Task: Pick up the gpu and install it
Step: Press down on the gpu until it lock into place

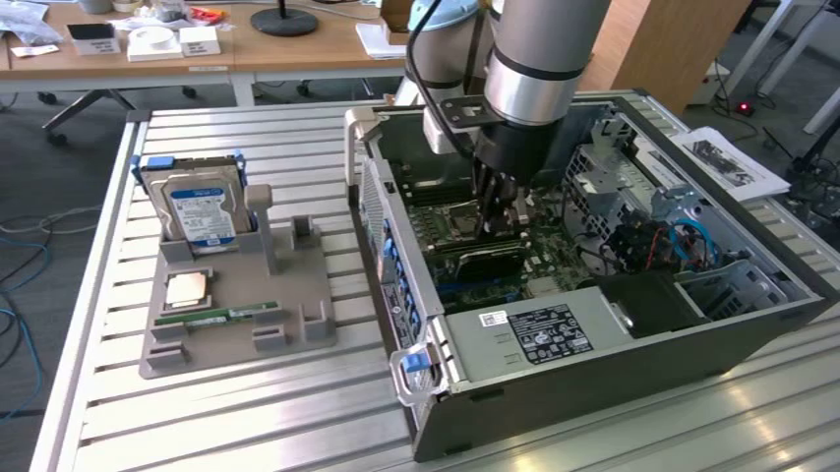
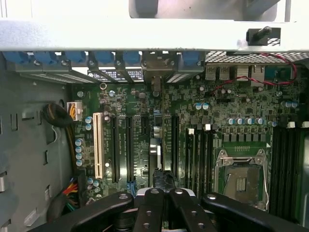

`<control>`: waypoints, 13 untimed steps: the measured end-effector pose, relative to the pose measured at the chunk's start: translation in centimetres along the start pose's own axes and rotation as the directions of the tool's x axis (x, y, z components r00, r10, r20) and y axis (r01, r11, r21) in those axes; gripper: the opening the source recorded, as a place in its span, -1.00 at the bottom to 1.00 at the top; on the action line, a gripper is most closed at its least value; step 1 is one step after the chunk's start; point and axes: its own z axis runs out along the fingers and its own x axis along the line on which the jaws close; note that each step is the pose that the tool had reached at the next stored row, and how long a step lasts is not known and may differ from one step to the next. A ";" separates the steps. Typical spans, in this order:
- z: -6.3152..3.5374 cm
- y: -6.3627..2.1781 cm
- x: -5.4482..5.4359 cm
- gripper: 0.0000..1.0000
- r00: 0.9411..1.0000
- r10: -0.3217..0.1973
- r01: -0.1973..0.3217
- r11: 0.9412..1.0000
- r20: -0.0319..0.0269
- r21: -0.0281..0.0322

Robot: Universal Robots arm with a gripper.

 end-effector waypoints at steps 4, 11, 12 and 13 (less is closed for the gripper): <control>0.08 0.29 -0.2 -0.79 1.000 0.000 0.000 1.000 0.000 0.000; 1.08 0.62 -0.3 -0.79 1.000 0.000 0.000 1.000 -0.002 0.000; 1.26 0.66 -0.3 -0.79 1.000 0.000 0.000 1.000 -0.003 0.000; 1.45 0.71 -0.3 -0.79 1.000 0.000 0.000 1.000 -0.003 0.000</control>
